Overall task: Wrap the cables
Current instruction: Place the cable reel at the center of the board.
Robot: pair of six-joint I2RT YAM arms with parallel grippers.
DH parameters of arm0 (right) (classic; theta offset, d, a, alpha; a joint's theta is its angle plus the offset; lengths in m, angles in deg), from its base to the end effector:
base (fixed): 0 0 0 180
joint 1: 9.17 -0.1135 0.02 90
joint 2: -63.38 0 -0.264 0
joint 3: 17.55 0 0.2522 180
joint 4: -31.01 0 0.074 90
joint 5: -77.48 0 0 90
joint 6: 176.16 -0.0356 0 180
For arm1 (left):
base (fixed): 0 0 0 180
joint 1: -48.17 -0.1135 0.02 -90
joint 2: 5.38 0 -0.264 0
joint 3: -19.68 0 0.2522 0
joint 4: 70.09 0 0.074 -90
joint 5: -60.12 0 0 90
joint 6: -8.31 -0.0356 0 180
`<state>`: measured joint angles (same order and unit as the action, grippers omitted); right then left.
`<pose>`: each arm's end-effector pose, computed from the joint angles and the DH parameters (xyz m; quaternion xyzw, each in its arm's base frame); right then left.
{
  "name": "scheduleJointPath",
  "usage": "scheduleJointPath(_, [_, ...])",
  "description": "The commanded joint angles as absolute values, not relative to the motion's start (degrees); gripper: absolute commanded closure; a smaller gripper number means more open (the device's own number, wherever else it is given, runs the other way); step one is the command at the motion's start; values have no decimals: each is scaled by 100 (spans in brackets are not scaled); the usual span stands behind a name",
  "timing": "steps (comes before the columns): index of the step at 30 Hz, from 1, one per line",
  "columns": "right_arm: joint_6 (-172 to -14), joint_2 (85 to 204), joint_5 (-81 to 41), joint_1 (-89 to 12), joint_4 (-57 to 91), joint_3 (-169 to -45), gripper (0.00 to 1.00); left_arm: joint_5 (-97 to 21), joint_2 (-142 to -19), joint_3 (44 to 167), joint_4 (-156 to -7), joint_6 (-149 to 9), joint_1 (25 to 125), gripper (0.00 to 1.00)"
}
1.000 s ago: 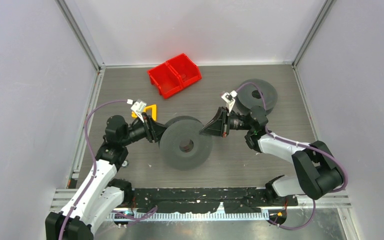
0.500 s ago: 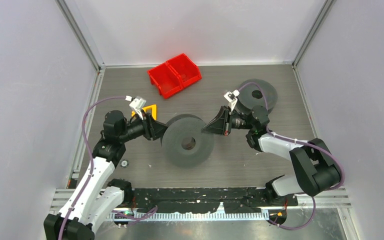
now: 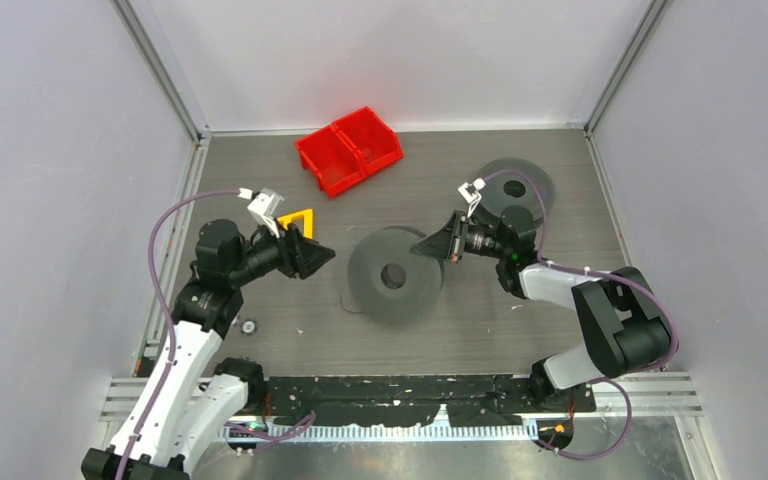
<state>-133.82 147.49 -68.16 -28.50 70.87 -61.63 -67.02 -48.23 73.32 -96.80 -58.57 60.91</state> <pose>0.2546 0.1205 0.2136 -0.1662 0.6879 0.6202 0.3384 0.1637 -0.0590 0.3122 0.1226 0.7709 -0.4176 0.4650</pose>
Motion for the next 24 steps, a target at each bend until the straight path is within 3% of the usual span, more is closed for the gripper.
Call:
scheduleJointPath(1, [-13054,14698,-6408,-2753,6566,-6557,95,-6117,-4567,7615,-10202,-6474,6075,45])
scheduleJointPath(7, [-13241,15109,-6241,-2611,6468,-6927,95,-5554,-4362,7559,-10538,-6688,6074,44])
scheduleJointPath(15, [-13141,15211,-6308,-2559,6249,-6817,95,-5136,-4536,6348,-9925,-5135,6132,53])
scheduleJointPath(24, [-13140,15171,-6362,-2555,6472,-6557,95,-4153,-5843,5993,-9259,-4009,6958,58])
